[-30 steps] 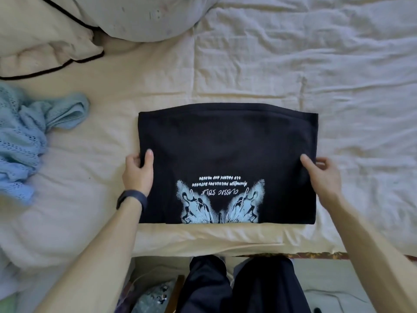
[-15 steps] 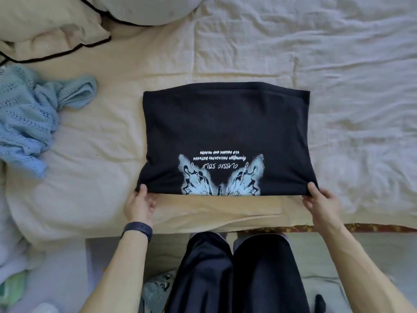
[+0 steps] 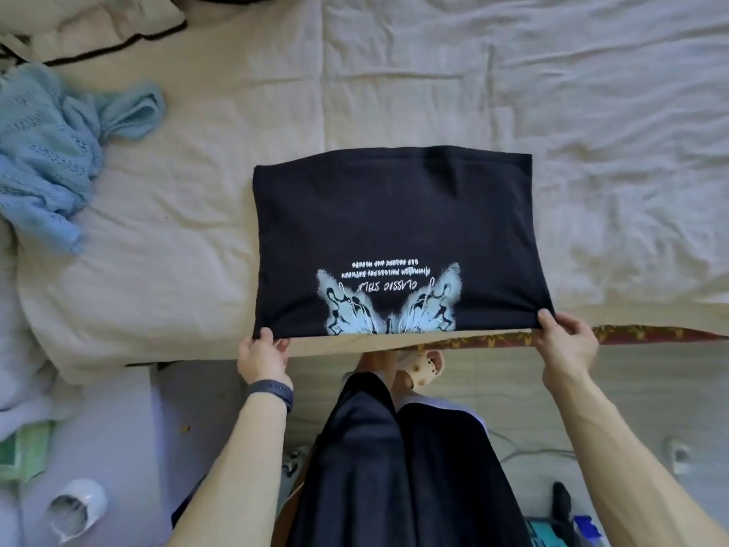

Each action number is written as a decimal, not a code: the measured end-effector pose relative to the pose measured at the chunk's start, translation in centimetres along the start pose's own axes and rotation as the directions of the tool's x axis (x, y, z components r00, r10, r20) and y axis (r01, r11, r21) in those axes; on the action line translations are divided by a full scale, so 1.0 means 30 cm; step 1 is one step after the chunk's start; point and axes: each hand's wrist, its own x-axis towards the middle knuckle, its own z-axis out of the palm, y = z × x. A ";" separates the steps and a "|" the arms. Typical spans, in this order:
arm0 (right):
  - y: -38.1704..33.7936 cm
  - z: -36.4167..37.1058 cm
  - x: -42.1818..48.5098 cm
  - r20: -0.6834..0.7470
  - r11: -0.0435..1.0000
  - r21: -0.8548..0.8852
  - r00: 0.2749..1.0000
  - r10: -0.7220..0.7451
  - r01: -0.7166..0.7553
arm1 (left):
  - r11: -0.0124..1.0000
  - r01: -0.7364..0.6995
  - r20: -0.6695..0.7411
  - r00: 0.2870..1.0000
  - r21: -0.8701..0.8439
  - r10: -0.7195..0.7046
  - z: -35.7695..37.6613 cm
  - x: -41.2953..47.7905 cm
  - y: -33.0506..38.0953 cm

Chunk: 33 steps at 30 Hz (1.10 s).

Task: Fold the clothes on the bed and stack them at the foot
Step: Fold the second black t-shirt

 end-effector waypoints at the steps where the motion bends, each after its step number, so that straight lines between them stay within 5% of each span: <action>1: 0.006 0.006 -0.004 -0.023 0.999 -0.038 1.000 -0.006 0.005 | 0.998 -0.026 -0.016 1.000 0.056 0.027 0.011 0.005 -0.004; 5: -0.015 0.066 -0.048 -0.131 0.952 -0.297 0.985 -0.110 0.067 | 0.850 -0.278 -0.069 0.937 0.448 0.343 0.083 -0.011 0.000; 6: -0.017 0.096 -0.071 -0.119 0.905 -0.405 0.973 -0.198 0.134 | 0.707 -0.419 0.001 0.860 0.570 0.510 0.103 -0.030 -0.005; 8: -0.010 0.190 -0.146 0.032 0.750 -0.534 0.896 -0.443 0.390 | 0.265 -0.679 0.323 0.608 0.684 0.725 0.161 -0.071 -0.026; 11: 0.032 0.396 -0.264 0.417 0.386 -0.530 0.628 -0.657 0.755 | -0.206 -0.818 0.741 0.341 0.537 0.578 0.298 -0.084 -0.062; 14: 0.070 0.593 -0.276 0.702 0.052 -0.443 0.383 -0.600 0.895 | -0.370 -0.808 0.845 0.266 0.458 0.464 0.412 -0.020 -0.069; 17: 0.044 0.644 -0.104 0.789 -0.177 -0.421 0.262 -0.556 0.890 | -0.455 -0.799 0.883 0.191 0.394 0.430 0.425 0.111 -0.015; 19: -0.009 0.587 0.056 0.735 -0.152 -0.535 0.370 -0.569 0.831 | -0.421 -0.768 0.838 0.262 0.482 0.479 0.376 0.213 0.051; 22: -0.093 0.481 0.181 0.549 0.017 -0.751 0.639 -0.540 0.660 | -0.283 -0.675 0.698 0.481 0.681 0.531 0.294 0.313 0.160; 25: -0.143 0.530 0.138 0.379 0.151 -0.825 0.731 -0.568 0.545 | -0.247 -0.672 0.657 0.465 0.698 0.593 0.366 0.281 0.210; 27: -0.155 0.622 0.064 0.452 0.097 -0.767 0.640 -0.621 0.635 | -0.245 -0.700 0.645 0.389 0.671 0.658 0.489 0.190 0.209; 30: -0.178 0.748 0.028 0.681 -0.108 -0.575 0.401 -0.612 0.811 | -0.344 -0.757 0.751 0.281 0.556 0.597 0.655 0.112 0.202; 33: -0.253 0.716 0.183 0.714 -0.162 -0.564 0.380 -0.588 0.810 | -0.242 -0.747 0.698 0.383 0.619 0.605 0.689 0.166 0.243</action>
